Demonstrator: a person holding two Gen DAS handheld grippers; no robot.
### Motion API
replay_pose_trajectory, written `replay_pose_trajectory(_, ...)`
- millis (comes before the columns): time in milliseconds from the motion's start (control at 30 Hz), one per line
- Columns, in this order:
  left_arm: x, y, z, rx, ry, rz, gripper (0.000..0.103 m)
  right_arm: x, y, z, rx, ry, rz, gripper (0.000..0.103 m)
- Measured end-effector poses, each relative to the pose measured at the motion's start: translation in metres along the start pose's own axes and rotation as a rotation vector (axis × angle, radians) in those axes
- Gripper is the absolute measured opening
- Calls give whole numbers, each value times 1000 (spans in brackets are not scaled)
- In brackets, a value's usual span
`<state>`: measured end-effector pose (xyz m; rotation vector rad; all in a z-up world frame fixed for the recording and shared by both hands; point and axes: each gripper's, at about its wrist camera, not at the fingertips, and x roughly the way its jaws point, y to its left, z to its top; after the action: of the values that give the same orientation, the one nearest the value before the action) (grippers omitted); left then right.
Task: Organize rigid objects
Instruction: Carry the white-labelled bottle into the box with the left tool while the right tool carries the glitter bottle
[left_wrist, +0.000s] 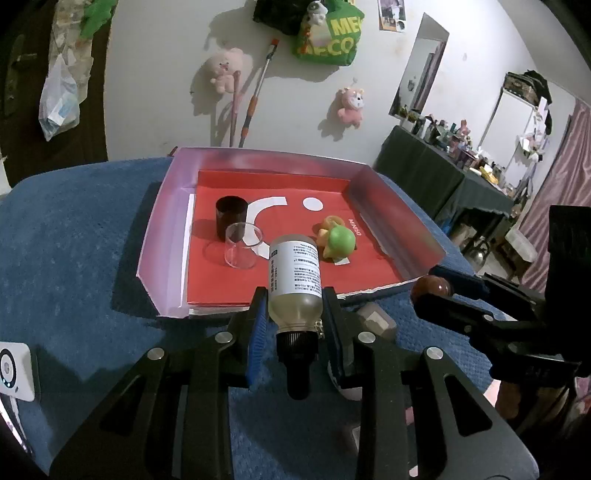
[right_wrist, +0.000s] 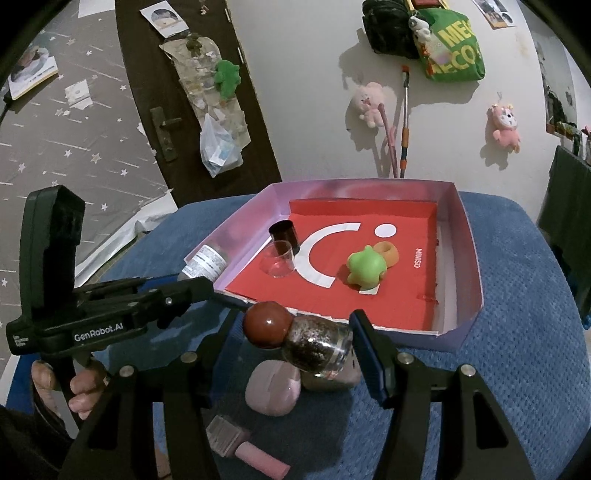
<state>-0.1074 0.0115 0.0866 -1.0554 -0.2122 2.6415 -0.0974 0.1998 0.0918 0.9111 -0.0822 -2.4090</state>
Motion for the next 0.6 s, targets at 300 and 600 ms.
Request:
replay_pose_trajectory(300,15,4,6,5,28,7,27,15,-10,11,11,27,-20,61)
replay_pose_trajectory(600,41,12,12,-2,95,21,27,34,-24,19,35,59,-38,61)
